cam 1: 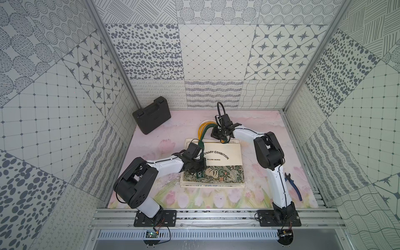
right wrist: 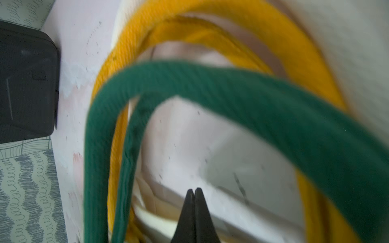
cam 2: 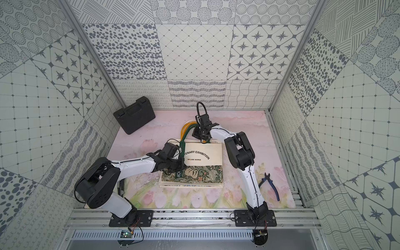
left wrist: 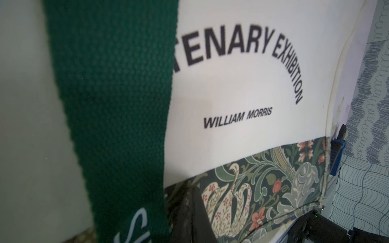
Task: Put away the canvas bag
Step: Adjust the canvas bag at the center of the board.
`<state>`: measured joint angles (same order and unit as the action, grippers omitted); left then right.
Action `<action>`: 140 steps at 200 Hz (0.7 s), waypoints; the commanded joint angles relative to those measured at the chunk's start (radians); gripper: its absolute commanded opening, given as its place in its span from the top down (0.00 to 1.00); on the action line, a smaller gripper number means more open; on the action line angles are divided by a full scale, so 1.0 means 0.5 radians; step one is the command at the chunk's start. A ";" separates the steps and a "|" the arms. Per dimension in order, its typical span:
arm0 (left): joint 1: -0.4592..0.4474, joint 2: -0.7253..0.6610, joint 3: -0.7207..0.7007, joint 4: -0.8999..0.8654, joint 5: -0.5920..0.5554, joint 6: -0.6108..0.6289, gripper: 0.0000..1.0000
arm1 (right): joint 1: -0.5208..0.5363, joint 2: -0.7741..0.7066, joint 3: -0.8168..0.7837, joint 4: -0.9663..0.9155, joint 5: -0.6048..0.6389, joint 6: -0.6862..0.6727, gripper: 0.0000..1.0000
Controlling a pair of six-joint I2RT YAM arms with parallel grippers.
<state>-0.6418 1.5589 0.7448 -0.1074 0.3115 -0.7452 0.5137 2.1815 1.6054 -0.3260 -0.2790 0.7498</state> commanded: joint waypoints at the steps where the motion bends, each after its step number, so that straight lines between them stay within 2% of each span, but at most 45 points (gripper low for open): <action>1: -0.023 -0.133 0.055 -0.267 -0.090 0.041 1.00 | -0.007 -0.460 -0.324 0.272 0.023 -0.009 0.96; 37: -0.040 -0.289 0.078 -0.337 -0.132 0.051 1.00 | 0.012 -1.009 -0.967 0.411 0.025 0.148 0.95; 66: -0.054 -0.387 0.069 -0.311 -0.068 0.027 1.00 | 0.113 -1.263 -1.207 0.335 0.033 0.154 0.95; 97: -0.057 -0.233 0.280 -0.288 0.053 0.064 1.00 | 0.147 -1.206 -1.200 0.310 -0.092 0.202 0.95; 123: -0.054 0.071 0.580 -0.261 0.049 0.125 1.00 | 0.140 -1.029 -1.025 0.255 -0.166 0.206 0.95; 140: -0.042 0.313 0.773 -0.204 0.101 0.072 1.00 | 0.139 -0.929 -0.939 0.198 -0.165 0.261 0.96</action>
<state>-0.6666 1.5433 0.9676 -0.2409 0.3107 -0.7296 0.5873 1.6608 1.0676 -0.2188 -0.3386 0.8410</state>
